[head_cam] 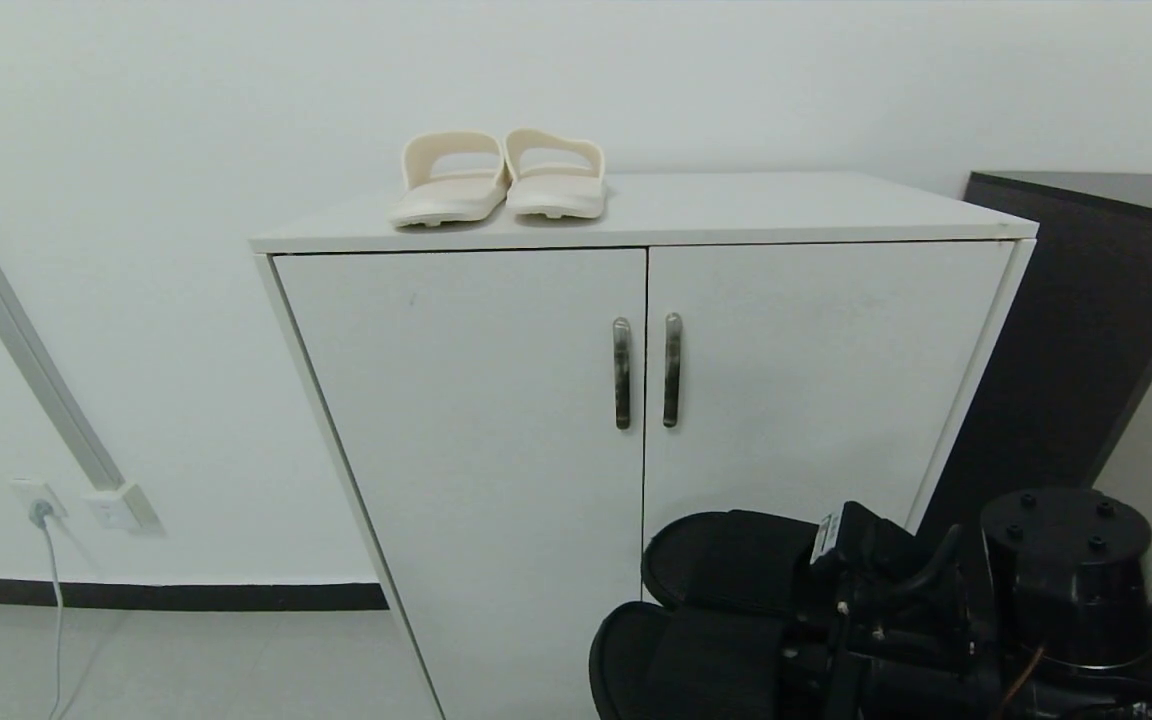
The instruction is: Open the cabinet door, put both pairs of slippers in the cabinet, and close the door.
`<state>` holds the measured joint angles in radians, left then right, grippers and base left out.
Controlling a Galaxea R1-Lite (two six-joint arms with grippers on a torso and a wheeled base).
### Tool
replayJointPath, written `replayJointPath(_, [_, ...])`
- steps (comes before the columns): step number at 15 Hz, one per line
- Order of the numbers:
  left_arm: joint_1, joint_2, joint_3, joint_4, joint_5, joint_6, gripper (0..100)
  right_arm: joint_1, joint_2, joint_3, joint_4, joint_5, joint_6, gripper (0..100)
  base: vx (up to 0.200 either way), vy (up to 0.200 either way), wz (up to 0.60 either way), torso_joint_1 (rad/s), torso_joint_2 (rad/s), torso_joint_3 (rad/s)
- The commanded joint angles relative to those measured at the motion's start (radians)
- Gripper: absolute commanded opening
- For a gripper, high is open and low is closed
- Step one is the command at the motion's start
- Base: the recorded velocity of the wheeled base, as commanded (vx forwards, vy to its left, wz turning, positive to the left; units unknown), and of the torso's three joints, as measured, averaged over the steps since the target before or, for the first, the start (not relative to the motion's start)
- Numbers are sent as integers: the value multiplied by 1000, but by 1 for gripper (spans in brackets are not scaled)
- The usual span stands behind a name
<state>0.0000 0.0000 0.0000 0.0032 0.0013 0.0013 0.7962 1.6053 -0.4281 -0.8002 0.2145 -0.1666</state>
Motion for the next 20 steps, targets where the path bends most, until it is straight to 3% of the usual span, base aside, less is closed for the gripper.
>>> replayJointPath(1, [0, 2, -2, 0, 0, -1, 0, 1, 2, 0, -1, 2, -1, 0, -200, 0, 0, 2, 7, 12])
replayJointPath(8, [0, 2, -2, 0, -1, 3, 0, 0, 4, 5, -1, 2, 1, 0, 0, 0, 0, 0, 0, 0])
replayJointPath(9, [0, 2, -2, 0, -3, 3, 100, -5, 5, 6, -1, 2, 2, 0, 0, 0, 0, 0, 0, 0])
replayJointPath(17, [-2, 43, -9, -3, -1, 6, 100, -6, 7, 12, -1, 3, 6, 0, 0, 0, 0, 0, 0, 0])
replayJointPath(18, [-3, 103, -110, -17, -7, -15, 100, -6, 5, 15, -1, 2, 4, 0, 0, 0, 0, 0, 0, 0])
replayJointPath(19, [-5, 161, -156, -19, -32, -26, 100, -6, 5, 20, -1, 2, 4, 0, 0, 0, 0, 0, 0, 0])
replayJointPath(20, [-5, 236, -175, -25, -103, -18, 100, -6, 4, 22, -1, 2, 2, 0, 0, 0, 0, 0, 0, 0])
